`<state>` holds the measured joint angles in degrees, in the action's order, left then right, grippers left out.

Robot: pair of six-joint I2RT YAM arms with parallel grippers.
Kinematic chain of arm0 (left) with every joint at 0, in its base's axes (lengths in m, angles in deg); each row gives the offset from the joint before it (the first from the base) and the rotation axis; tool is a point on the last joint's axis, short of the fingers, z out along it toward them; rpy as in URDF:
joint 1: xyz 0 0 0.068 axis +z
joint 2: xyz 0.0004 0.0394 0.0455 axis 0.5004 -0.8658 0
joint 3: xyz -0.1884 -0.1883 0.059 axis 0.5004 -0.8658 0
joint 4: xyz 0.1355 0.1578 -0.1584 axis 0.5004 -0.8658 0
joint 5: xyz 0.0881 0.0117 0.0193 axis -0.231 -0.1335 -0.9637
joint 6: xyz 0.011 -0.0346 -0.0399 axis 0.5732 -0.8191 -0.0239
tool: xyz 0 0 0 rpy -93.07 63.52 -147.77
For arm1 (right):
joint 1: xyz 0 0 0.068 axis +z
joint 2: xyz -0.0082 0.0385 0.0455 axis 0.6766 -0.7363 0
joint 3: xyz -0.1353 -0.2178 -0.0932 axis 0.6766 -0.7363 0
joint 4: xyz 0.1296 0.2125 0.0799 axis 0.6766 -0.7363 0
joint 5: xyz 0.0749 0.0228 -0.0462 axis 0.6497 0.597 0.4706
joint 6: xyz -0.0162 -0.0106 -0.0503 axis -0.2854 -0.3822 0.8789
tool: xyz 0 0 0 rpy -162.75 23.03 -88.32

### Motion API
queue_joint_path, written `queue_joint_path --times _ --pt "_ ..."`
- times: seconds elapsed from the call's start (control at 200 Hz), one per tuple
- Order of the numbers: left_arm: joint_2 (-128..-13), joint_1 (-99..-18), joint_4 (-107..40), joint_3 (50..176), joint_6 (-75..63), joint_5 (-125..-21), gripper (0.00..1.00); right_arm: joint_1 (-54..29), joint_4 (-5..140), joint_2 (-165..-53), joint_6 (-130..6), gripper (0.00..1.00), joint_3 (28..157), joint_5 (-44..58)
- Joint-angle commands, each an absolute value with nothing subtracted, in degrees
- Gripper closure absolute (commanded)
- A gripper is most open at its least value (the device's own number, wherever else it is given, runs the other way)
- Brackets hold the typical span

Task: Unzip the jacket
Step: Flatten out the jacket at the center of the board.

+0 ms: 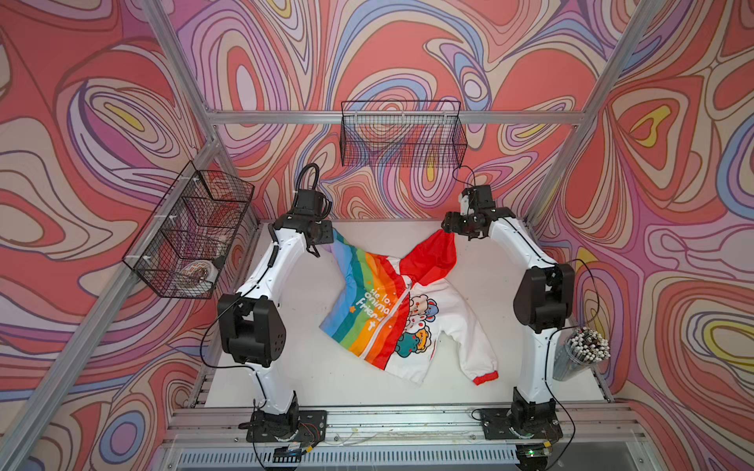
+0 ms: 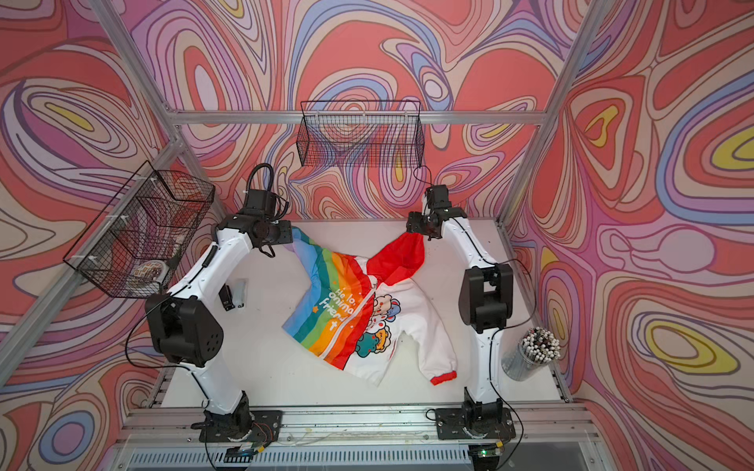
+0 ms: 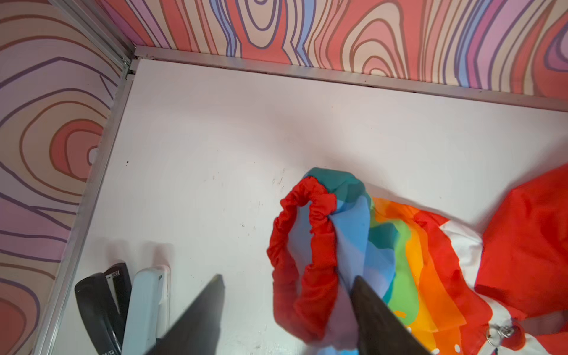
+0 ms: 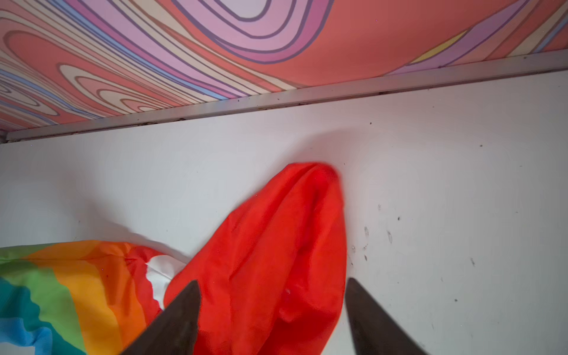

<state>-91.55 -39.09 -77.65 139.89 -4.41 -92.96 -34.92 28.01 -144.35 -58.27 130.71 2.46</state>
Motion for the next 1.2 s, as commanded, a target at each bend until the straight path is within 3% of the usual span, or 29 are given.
queue_joint_path --times 0.0,0.205,0.401,0.621,0.881,1.011,1.197 --pt "-87.5 -39.0 -73.9 141.8 -5.4 -95.5 0.14 -35.0 30.5 -139.5 -61.2 0.16 132.3 -1.1" --pt "-82.1 -39.0 -73.3 133.7 -6.3 -96.2 0.09 -34.9 32.0 -128.0 -64.9 0.24 112.9 -2.5" --pt "-82.7 -38.2 -72.5 130.3 -6.1 -99.3 0.14 -33.7 34.3 -117.0 -66.4 0.35 97.2 0.4" --pt "-86.4 -34.2 -70.1 133.5 -7.0 -89.1 0.16 -28.1 39.1 -113.3 -64.6 0.50 89.8 17.4" --pt "-93.1 -32.5 -71.4 139.5 -6.1 -84.6 0.17 -12.3 53.5 -128.7 -73.2 0.74 96.3 16.6" --pt "-94.1 -32.2 -71.6 139.9 -6.4 -84.2 0.17 -9.7 56.7 -139.8 -78.5 0.84 105.2 14.8" --pt "-95.2 -31.8 -72.4 140.6 -6.6 -84.4 0.17 -7.9 53.3 -151.2 -79.6 0.89 117.1 13.1"
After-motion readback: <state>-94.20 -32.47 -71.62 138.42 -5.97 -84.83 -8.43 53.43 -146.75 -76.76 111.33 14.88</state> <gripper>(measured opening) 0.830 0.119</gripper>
